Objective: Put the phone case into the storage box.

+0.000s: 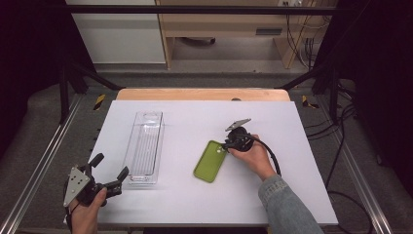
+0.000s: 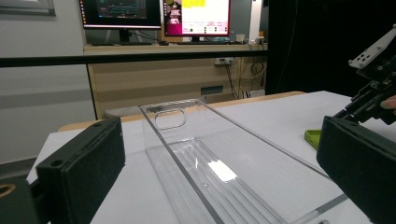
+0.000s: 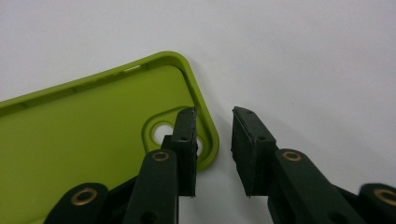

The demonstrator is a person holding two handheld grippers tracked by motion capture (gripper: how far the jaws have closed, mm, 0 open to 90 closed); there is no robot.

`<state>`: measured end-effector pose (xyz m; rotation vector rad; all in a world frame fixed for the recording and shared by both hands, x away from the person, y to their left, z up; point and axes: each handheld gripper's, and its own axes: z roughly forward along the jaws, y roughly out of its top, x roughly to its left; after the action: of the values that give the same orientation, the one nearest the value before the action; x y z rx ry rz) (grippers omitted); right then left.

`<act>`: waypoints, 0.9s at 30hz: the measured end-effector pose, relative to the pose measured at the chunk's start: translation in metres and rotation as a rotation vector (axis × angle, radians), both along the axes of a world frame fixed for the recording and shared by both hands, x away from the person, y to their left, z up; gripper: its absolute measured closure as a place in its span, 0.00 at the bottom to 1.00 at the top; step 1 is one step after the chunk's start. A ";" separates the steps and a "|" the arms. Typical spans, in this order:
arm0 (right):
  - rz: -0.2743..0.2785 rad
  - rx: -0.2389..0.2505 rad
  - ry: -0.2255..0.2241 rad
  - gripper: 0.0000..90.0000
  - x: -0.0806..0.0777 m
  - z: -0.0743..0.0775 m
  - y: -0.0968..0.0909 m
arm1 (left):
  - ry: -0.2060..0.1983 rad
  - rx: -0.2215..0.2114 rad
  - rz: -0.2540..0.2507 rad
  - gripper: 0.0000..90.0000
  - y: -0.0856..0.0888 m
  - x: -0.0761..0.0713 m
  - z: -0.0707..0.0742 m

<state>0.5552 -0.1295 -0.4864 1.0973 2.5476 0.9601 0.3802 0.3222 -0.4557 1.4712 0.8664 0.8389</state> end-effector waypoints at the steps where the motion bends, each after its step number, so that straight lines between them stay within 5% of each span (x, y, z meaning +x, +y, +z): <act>1: 0.001 0.000 0.002 0.80 0.000 -0.001 0.000 | 0.001 0.000 0.001 0.01 0.000 0.000 0.000; 27: 0.041 0.011 0.009 0.92 0.003 -0.006 -0.001 | 0.006 0.002 -0.013 0.01 -0.001 0.001 0.000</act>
<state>0.5583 -0.1303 -0.4920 1.0577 2.5845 0.9824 0.3808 0.3213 -0.4561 1.4806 0.8596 0.8266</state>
